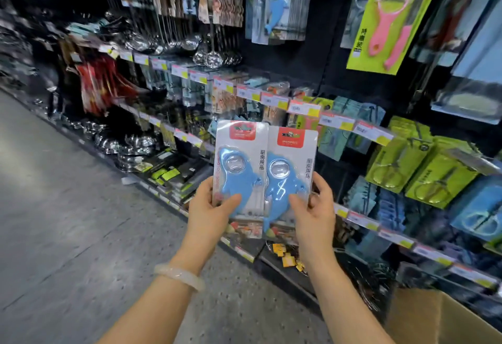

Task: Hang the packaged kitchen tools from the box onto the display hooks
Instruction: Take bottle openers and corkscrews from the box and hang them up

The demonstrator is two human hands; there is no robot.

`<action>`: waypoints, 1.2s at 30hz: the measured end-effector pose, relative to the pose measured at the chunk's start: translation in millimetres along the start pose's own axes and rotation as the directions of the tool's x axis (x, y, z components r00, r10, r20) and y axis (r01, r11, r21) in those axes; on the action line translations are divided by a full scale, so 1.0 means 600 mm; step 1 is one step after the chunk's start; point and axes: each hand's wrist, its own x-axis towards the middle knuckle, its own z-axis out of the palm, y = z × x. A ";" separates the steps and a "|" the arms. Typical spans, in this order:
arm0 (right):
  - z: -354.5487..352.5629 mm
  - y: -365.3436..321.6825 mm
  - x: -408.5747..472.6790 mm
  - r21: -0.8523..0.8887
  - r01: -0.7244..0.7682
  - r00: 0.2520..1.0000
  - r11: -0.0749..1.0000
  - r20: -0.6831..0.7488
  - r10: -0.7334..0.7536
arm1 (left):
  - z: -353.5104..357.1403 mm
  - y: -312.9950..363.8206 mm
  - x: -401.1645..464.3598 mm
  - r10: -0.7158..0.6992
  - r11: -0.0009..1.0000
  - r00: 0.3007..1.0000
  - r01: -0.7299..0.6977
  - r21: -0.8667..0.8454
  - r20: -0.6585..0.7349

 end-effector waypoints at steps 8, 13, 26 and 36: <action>0.089 0.002 0.168 0.024 0.054 0.998 0.998 -0.008 -0.054 | 0.014 0.037 0.183 0.044 0.999 0.999 -0.044 0.028 0.023; 0.135 -0.005 0.295 0.015 0.107 0.994 0.994 -0.024 -0.106 | 0.040 0.070 0.314 0.093 0.996 0.994 -0.093 -0.008 0.061; 0.213 -0.053 0.503 -0.012 0.281 0.959 0.960 -0.031 -0.282 | 0.093 0.133 0.541 0.190 0.981 0.976 -0.184 -0.064 0.107; 0.314 -0.096 0.618 -0.112 0.379 0.914 0.919 -0.111 -0.391 | 0.090 0.198 0.710 0.280 0.954 0.937 -0.245 -0.175 0.212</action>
